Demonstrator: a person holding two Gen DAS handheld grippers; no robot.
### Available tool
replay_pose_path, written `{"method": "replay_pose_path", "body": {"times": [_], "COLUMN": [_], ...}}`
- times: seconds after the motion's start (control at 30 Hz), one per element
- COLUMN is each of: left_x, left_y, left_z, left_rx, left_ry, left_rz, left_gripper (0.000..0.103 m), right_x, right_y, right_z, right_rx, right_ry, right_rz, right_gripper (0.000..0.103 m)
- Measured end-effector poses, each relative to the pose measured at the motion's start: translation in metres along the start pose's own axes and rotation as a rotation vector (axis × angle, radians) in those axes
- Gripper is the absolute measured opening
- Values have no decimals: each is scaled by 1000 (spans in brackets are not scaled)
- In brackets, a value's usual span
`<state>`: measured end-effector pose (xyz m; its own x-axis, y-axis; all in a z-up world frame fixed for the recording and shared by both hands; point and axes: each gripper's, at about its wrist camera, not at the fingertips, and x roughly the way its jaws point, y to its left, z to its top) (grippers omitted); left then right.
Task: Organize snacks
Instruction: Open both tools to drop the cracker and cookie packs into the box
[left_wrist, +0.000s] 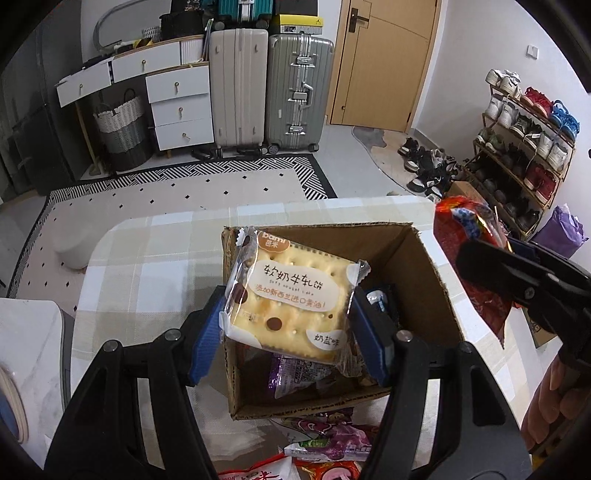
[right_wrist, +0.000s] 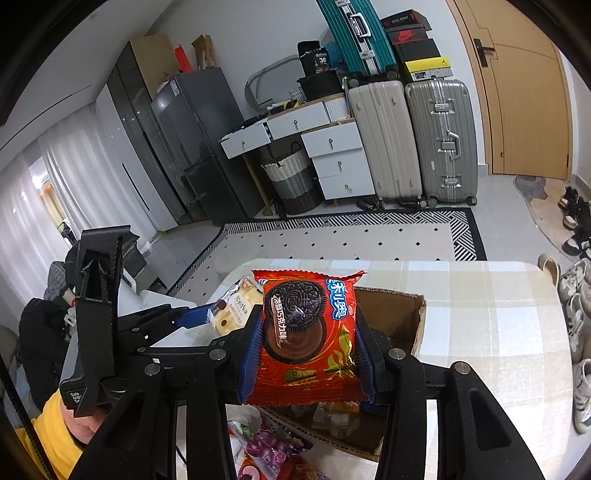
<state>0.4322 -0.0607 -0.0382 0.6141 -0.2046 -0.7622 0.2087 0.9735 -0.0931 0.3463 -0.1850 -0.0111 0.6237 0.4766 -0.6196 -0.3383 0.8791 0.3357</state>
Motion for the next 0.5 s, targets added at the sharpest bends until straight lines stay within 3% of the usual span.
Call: {"method": "replay_pose_path", "body": {"times": [0.5], "left_x": [45], "left_y": [6], "left_z": [-9], "left_rx": [-5], "left_ry": [64], "left_rz": [-7], "left_gripper": [63], "right_x": [25], "right_y": [-4], "right_z": [-8], "right_rx": [25], "right_ry": [60], "right_rz": [-11], "right_gripper": [44]}}
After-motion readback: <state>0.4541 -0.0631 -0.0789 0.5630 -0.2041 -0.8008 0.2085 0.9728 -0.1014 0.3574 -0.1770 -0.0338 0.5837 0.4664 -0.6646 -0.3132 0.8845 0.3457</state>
